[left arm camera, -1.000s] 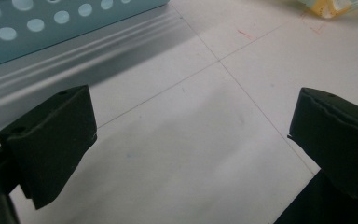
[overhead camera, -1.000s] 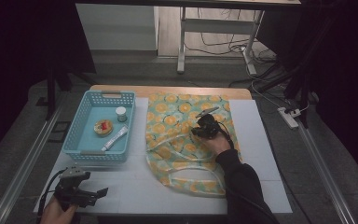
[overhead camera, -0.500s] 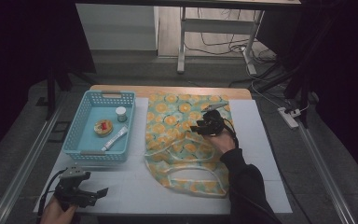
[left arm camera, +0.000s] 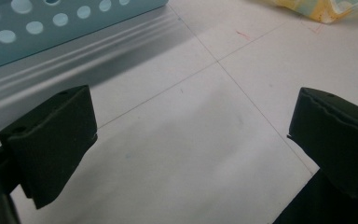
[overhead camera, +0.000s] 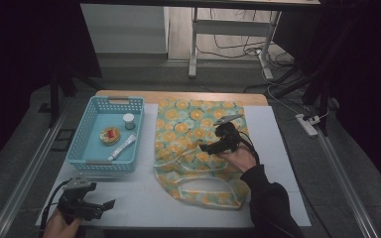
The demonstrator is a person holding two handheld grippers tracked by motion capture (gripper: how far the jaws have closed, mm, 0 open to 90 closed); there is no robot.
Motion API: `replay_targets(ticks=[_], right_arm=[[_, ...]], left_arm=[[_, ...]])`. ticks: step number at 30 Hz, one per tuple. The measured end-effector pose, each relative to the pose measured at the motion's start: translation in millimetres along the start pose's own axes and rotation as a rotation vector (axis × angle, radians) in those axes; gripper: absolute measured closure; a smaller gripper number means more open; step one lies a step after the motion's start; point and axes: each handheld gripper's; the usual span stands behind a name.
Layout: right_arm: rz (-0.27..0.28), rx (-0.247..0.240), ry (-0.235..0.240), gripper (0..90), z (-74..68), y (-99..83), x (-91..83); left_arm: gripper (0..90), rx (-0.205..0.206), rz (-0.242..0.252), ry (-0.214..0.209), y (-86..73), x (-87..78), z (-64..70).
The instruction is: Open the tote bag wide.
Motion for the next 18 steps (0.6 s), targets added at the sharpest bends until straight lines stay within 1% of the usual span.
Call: replay_targets(ticks=[2,5,6,8,9,10,13,18], right_arm=[[0.002,-0.005,0.003,9.1,-1.2,-1.8,-1.8],[-0.007,-0.014,0.026,8.2,-5.9,-8.2,-5.0],[-0.008,-0.021,0.035,6.7,-10.1,-12.8,-7.0],[-0.008,-0.025,0.038,5.5,-11.6,-14.0,-7.5],[-0.011,-0.035,0.041,2.6,-16.0,-17.5,-7.9],[-0.014,-0.041,0.035,0.6,-18.0,-19.3,-7.5],[-0.024,-0.052,0.027,0.0,-21.7,-23.8,-5.9],[-0.052,-0.05,0.025,0.0,-25.3,-33.4,-0.6]], left_arm=[[1.2,0.0,0.0,0.0,0.0,0.0,0.0],[1.2,0.0,0.001,-0.001,0.0,0.0,0.1],[1.2,-0.001,0.002,0.0,0.1,0.1,0.2],[1.2,0.0,0.002,0.0,0.1,0.1,0.3],[1.2,0.0,0.002,0.0,0.1,0.1,0.3],[1.2,0.0,0.002,0.0,0.0,0.0,0.3],[1.2,-0.001,0.003,-0.001,-0.1,-0.1,0.2],[1.2,0.0,0.005,-0.002,-0.2,-0.2,0.2]])
Point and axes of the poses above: each handheld gripper's, and its own axes: x roughly forward along the jaws, y roughly out of its top, z roughly to its right, and after that the axes turned 12 degrees about x, right-handed
